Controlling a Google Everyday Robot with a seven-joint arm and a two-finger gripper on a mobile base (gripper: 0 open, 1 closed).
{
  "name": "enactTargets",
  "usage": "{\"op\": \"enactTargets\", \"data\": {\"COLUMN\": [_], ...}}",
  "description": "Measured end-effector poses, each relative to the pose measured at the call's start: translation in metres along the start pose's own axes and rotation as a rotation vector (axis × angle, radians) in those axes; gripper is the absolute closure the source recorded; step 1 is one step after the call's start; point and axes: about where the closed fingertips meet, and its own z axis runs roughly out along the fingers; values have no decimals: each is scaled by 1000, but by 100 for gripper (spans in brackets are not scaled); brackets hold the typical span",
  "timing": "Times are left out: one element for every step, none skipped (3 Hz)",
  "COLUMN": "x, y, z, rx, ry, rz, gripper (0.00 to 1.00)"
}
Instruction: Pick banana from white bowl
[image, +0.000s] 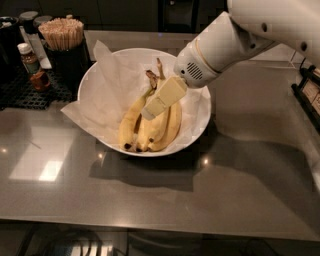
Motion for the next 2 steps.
{"op": "enactTargets", "data": {"x": [6,6], "y": [4,5], "z": [12,12], "rx": [-30,-30], "ry": [12,12], "rz": [25,25], "gripper": [0,0]}}
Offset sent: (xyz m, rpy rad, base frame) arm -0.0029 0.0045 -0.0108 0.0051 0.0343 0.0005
